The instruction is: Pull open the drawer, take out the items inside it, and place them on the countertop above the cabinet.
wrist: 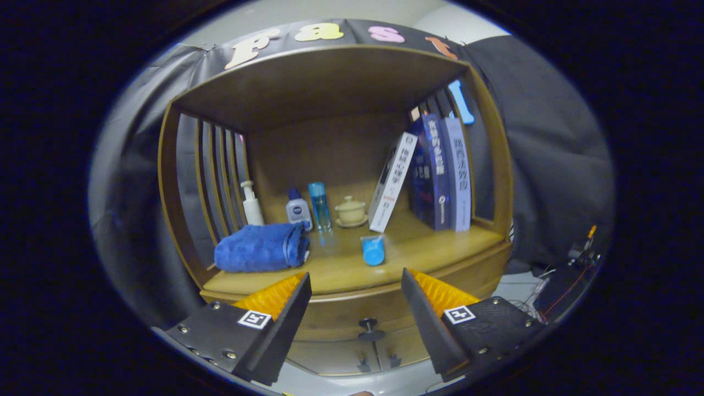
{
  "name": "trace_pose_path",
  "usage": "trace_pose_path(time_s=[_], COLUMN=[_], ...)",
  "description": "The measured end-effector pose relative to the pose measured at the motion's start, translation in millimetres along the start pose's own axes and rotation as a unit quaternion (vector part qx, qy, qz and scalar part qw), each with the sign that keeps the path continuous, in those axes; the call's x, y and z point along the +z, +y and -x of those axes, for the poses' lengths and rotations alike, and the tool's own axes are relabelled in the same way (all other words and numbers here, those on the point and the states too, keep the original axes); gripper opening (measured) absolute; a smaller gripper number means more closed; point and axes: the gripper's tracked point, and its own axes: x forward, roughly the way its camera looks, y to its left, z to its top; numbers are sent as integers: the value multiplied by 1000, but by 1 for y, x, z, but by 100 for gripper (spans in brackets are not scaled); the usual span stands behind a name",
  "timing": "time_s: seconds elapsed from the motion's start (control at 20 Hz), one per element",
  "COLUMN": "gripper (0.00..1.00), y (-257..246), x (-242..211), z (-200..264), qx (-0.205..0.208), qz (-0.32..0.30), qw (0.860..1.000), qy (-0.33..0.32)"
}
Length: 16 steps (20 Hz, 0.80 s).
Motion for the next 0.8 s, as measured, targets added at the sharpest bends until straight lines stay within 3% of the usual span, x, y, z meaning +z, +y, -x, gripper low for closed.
trace_pose_path(time_s=[0.45,0.8], gripper=[98,98], y=[-8,-33], x=[137,166], z=[94,147], qx=[-57,-101], qz=[70,54], qw=[986,978], qy=[-140,-171])
